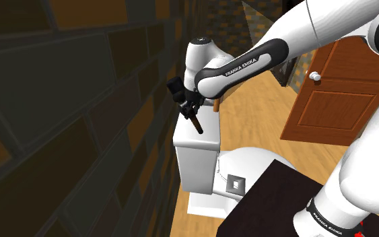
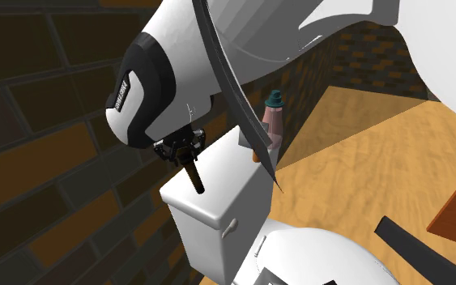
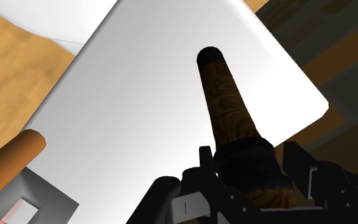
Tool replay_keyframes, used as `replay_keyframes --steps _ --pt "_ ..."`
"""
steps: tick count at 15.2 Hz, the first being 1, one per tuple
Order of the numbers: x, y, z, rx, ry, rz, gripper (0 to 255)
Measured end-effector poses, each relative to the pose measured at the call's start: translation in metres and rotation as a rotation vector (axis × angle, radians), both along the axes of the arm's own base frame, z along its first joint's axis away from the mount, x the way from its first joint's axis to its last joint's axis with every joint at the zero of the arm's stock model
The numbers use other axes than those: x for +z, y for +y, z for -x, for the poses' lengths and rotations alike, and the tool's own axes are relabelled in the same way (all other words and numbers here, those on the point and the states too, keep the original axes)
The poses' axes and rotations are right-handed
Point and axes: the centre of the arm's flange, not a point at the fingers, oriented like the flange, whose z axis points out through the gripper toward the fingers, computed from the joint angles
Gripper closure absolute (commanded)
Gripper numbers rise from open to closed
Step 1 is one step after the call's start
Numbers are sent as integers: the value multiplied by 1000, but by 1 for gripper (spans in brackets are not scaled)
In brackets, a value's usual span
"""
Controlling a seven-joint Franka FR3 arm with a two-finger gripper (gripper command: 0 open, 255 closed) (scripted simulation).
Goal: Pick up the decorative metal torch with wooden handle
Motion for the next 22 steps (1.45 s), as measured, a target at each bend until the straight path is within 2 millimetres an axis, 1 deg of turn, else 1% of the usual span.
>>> replay_keyframes --steps 6,9,15,16,18,22 --pt "0 0 0 1 -1 0 255" --pt "7 -1 0 -1 7 0 255" --pt "36 -2 2 -3 12 1 255" --pt "41 -3 -1 -3 14 1 255" --pt "53 -3 0 -2 10 1 255" --pt "70 -3 1 -4 16 2 255"
